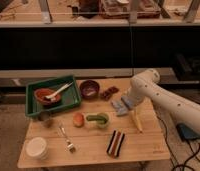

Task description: Place towel in purple bowl

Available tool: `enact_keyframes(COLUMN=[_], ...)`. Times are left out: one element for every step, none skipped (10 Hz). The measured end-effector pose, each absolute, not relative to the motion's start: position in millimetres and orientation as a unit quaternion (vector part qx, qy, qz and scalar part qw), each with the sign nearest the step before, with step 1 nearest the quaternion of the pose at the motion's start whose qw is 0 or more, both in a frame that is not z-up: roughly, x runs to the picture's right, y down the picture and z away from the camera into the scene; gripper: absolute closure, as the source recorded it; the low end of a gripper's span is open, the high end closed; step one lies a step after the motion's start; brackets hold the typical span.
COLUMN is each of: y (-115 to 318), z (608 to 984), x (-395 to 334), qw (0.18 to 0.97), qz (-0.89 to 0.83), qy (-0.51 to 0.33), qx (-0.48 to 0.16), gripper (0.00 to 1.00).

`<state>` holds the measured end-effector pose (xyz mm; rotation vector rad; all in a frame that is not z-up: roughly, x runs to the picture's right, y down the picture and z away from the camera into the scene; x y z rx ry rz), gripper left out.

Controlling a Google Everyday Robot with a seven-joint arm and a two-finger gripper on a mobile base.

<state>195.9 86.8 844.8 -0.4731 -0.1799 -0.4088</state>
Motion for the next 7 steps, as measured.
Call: enact_keyframes(y=[86.8, 86.8, 86.8, 86.7, 88.3, 89.4, 87.4], z=[844.8, 844.7, 844.8, 844.7, 845.4, 847.8, 850.9], x=[195.9, 195.9, 195.9, 196.1, 195.4, 196.8, 195.6], qw=[0.948, 0.948, 0.948, 0.948, 0.950, 0.956, 0.961], qz=[-0.201, -0.201, -0.201, -0.200, -0.192, -0.167, -0.144], qy=[-0.088, -0.088, -0.088, -0.088, -0.089, -0.081, -0.072], qx=[-0.232, -0.232, -0.232, -0.232, -0.230, -0.227, -0.225], gripper=[0.20, 0.20, 0.20, 0.20, 0.20, 0.20, 0.20])
